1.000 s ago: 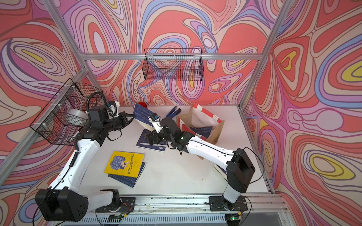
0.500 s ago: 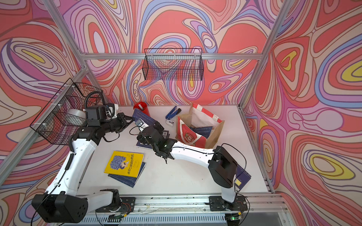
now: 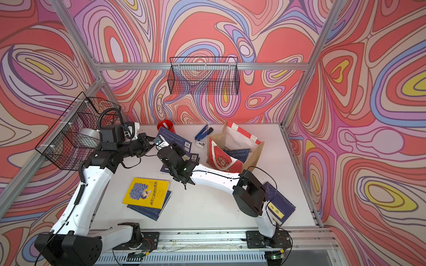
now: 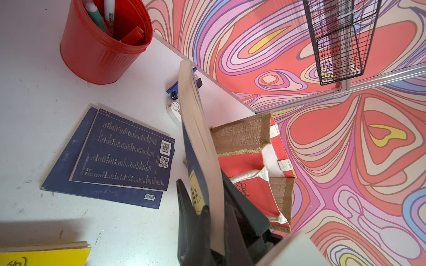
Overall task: Put the books into the canvas bag
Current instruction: Pick up the book from the book.
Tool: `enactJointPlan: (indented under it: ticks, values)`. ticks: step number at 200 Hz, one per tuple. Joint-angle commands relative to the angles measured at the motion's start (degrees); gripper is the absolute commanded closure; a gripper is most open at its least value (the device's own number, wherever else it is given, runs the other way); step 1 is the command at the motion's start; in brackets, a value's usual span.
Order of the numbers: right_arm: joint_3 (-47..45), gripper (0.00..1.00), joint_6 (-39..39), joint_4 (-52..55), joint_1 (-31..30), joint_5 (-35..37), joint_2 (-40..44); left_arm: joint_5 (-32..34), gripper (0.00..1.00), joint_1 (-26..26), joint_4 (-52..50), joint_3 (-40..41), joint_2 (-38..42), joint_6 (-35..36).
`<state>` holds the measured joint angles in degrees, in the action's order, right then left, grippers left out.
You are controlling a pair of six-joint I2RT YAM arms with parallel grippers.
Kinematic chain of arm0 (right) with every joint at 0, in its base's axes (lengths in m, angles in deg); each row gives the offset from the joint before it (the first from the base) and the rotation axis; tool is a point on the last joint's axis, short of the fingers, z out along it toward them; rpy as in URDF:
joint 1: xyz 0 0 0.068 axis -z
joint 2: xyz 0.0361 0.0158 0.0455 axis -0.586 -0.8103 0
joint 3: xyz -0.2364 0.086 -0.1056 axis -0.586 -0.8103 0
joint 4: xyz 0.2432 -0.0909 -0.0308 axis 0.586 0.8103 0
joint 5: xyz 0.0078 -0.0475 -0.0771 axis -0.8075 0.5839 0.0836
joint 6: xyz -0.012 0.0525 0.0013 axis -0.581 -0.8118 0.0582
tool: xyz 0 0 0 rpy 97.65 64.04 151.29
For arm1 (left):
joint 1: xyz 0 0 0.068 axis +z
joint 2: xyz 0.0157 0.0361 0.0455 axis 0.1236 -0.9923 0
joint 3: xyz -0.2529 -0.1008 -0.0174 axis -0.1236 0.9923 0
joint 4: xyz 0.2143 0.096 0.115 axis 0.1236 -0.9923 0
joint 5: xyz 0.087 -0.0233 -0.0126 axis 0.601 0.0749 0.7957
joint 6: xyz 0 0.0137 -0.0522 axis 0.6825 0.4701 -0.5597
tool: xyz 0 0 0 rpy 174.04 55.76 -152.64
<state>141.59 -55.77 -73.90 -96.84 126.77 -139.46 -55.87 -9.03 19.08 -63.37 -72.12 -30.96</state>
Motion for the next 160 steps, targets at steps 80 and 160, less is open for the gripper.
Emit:
enactJointPlan:
  ticks: [80, 160]
  values:
    - [-13.3, 1.00, -24.4, 8.1, 18.4, -47.0, 21.6, -4.3, 0.24, 1.8, 2.2, -3.0, 1.7, 12.2]
    - [-19.6, 1.00, -48.2, -2.3, 37.6, -96.1, 28.5, -30.2, 0.04, 0.8, 73.2, 17.5, -2.8, -22.2]
